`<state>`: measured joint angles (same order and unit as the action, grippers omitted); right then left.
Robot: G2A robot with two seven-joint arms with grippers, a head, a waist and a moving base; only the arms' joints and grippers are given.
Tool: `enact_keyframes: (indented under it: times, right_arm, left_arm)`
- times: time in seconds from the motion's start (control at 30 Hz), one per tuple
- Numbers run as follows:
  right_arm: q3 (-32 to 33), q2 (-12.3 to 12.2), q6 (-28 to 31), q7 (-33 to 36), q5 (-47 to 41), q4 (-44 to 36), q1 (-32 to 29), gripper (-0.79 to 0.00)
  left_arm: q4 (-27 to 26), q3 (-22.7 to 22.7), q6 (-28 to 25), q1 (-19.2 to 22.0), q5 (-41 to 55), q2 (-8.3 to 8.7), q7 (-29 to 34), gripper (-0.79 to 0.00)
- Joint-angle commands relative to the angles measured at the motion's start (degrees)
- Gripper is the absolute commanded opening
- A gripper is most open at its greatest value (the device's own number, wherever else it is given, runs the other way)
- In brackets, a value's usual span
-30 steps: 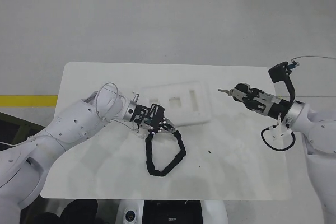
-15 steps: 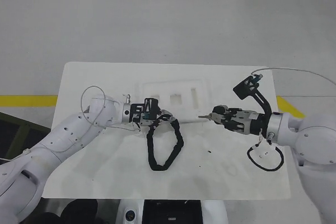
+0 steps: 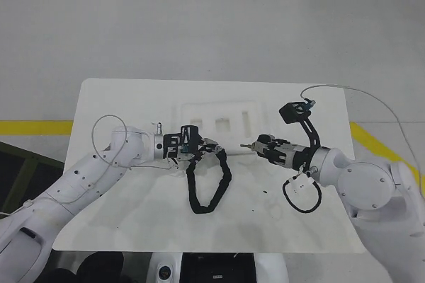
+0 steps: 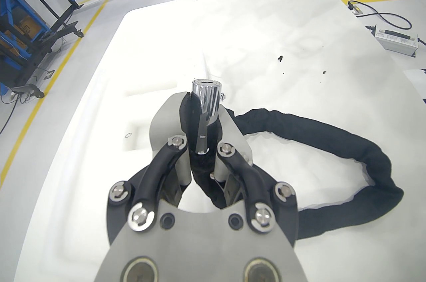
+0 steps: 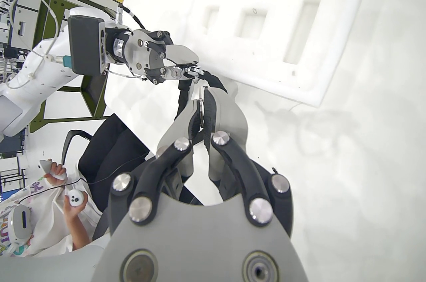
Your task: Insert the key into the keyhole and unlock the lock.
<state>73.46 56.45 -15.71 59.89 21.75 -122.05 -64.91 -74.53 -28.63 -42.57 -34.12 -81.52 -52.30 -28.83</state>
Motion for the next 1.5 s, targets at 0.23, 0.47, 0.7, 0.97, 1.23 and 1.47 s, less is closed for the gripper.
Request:
enact_keyframes:
  times: [0.23,0.47,0.7,0.97,1.23,1.47]
  right_arm:
    - [0.02,-0.01,0.07,0.04,0.02,-0.01,-0.01,-0.785]
    - [-0.48,0.12,0.05,-0.82,-1.34,0.09,-0.62,-0.785]
    - [-7.31,0.96,-8.26,1.98,0.08,-2.57,3.40,-0.785]
    - [-11.86,2.27,-15.23,-0.66,-2.28,0.95,7.23,-0.785]
    - [-14.09,2.91,-17.57,-0.71,-3.05,3.49,9.81,-0.785]
    - [-15.18,3.22,-18.69,-0.87,-3.07,4.58,10.94,-0.785]
  left_arm:
    - [0.02,0.02,0.00,0.02,0.00,-0.01,-0.02,-0.785]
    - [-0.37,-0.30,1.12,-0.92,0.46,-0.05,0.95,-0.785]
    - [-0.72,-1.79,1.18,-3.10,1.89,-0.38,2.17,-0.785]
    - [0.37,-2.80,-0.28,-4.41,2.15,-1.12,0.34,-0.785]
    - [0.83,-2.93,-0.30,-4.53,1.64,-1.44,0.09,-0.785]
    - [0.83,-2.93,-0.30,-4.53,1.64,-1.44,0.09,-0.785]
